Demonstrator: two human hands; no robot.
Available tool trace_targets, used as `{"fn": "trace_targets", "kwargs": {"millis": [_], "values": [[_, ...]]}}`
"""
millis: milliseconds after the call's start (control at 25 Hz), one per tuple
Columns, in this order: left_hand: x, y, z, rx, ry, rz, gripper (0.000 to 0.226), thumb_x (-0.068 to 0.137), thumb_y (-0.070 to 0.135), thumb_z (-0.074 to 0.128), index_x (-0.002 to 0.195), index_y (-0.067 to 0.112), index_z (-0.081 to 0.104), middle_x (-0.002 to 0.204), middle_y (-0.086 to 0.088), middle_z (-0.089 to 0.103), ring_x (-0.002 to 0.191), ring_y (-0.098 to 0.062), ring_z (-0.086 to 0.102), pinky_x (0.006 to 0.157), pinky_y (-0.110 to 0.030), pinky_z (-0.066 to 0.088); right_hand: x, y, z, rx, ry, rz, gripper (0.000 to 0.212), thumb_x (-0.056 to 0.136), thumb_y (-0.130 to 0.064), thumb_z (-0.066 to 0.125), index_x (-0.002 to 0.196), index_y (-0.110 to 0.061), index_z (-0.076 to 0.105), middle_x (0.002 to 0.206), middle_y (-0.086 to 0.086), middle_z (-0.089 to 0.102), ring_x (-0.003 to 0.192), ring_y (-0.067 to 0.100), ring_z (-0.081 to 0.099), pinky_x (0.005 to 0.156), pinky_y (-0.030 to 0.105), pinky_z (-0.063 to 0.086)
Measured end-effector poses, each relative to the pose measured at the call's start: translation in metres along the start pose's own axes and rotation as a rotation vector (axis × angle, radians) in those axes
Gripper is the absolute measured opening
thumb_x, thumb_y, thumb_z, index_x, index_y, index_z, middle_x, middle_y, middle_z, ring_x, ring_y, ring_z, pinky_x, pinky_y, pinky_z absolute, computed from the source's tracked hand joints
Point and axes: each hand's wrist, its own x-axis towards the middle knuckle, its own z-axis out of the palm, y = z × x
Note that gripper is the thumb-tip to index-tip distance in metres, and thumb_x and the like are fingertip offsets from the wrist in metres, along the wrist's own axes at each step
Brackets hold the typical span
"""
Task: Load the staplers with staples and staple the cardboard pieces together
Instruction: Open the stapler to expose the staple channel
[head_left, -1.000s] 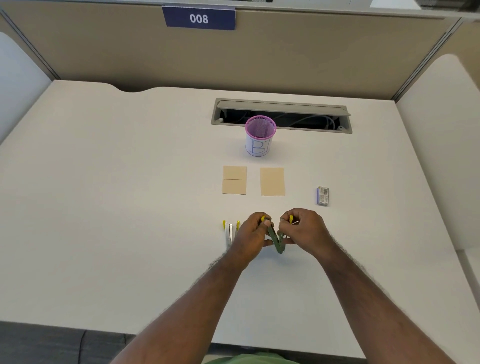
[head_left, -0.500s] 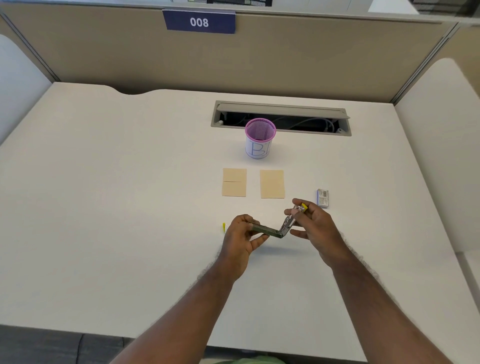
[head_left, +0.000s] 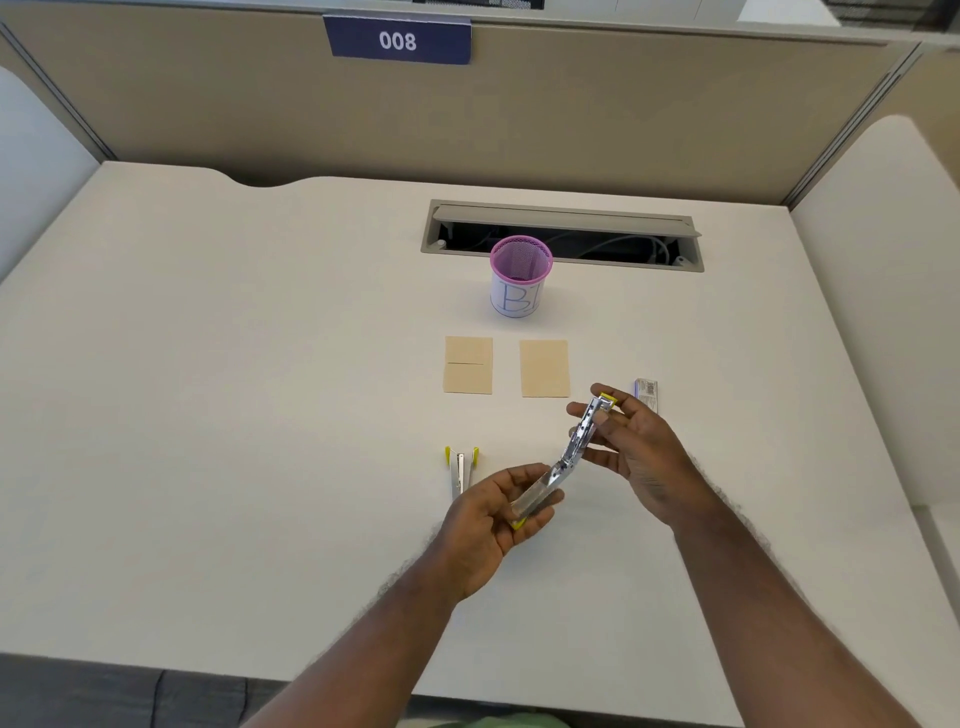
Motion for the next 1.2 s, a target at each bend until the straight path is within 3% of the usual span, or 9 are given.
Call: {"fn": "trace_targets", "kwargs": {"millis": [200,360,440,560,720,800,920,1080,1200], "values": [[-0.002,0.014,0.0,0.219,-0.195,-0.15,0.043,0.096,0.014,0.035,0.133,0.005,0.054,0.128,-0.019,0.064,0.111,-0.034,0.066,0.092,-0.037,0.054,0.0,-0.003,0.002,0.108,-0.113,0.077,0.038,0.082,-0.022,0.067,0.12,-0.023,0.066,0.101,0.001,0.072,0.097,0.026,0.072,0.074,0.03,0.059],[0.004,0.022,0.01,0.298,-0.209,-0.166,0.04,0.104,0.034,0.036,0.134,0.015,0.055,0.125,-0.014,0.067,0.107,-0.03,0.069,0.087,-0.035,0.056,-0.002,-0.005,0.006,-0.173,-0.208,0.116,0.043,0.078,-0.042,0.072,0.12,-0.037,0.067,0.11,-0.004,0.073,0.091,0.007,0.067,0.069,0.024,0.051],[0.008,0.024,0.014,0.268,-0.199,-0.139,0.04,0.104,0.036,0.037,0.134,0.015,0.055,0.125,-0.013,0.067,0.105,-0.029,0.069,0.084,-0.034,0.057,-0.003,-0.006,0.009,-0.236,-0.239,0.123,0.042,0.078,-0.046,0.07,0.119,-0.037,0.068,0.109,-0.006,0.073,0.085,0.003,0.064,0.068,0.024,0.044],[0.012,0.026,0.014,0.193,-0.197,-0.139,0.035,0.103,0.028,0.045,0.129,0.01,0.058,0.126,-0.017,0.066,0.108,-0.033,0.068,0.085,-0.037,0.058,-0.006,-0.007,0.013,-0.301,-0.246,0.091,0.032,0.085,-0.038,0.067,0.117,-0.036,0.068,0.104,-0.009,0.073,0.083,0.002,0.065,0.068,0.023,0.049],[0.015,0.03,0.012,0.171,-0.221,-0.141,0.024,0.101,0.019,0.049,0.116,0.009,0.064,0.124,-0.019,0.066,0.112,-0.033,0.066,0.086,-0.039,0.058,-0.013,-0.007,0.019,-0.551,-0.052,-0.086,0.033,0.091,-0.015,0.067,0.113,-0.04,0.063,0.108,-0.006,0.067,0.074,0.002,0.062,0.069,0.028,0.053],[0.016,0.03,0.012,0.173,-0.216,-0.123,0.024,0.1,0.018,0.051,0.119,0.01,0.063,0.122,-0.019,0.067,0.111,-0.032,0.067,0.085,-0.038,0.058,-0.019,-0.007,0.024,-0.68,0.046,-0.206,0.035,0.086,-0.016,0.071,0.105,-0.045,0.063,0.107,-0.012,0.067,0.071,0.0,0.062,0.07,0.021,0.053],[0.018,0.026,0.013,0.159,-0.222,-0.114,0.031,0.1,0.017,0.051,0.13,0.012,0.059,0.126,-0.017,0.065,0.114,-0.033,0.065,0.084,-0.036,0.058,-0.033,-0.006,0.027,-0.812,0.045,-0.325,0.038,0.084,-0.021,0.073,0.105,-0.051,0.063,0.107,-0.021,0.065,0.078,0.001,0.065,0.067,0.012,0.048],[0.019,0.021,0.013,0.135,-0.23,-0.117,0.036,0.101,0.019,0.05,0.136,0.013,0.054,0.133,-0.017,0.061,0.118,-0.037,0.062,0.085,-0.037,0.057,-0.046,0.0,0.032,-1.059,0.118,-0.335,0.036,0.088,-0.03,0.066,0.12,-0.048,0.061,0.102,-0.032,0.061,0.08,-0.006,0.06,0.067,0.015,0.045],[0.02,0.016,0.011,0.123,-0.197,-0.108,0.032,0.1,0.022,0.051,0.13,0.013,0.06,0.121,-0.012,0.067,0.109,-0.033,0.067,0.084,-0.037,0.058,-0.05,0.005,0.036,-1.19,0.181,-0.334,0.029,0.092,-0.035,0.061,0.118,-0.046,0.063,0.108,-0.029,0.062,0.074,-0.003,0.054,0.066,0.015,0.038]]}}
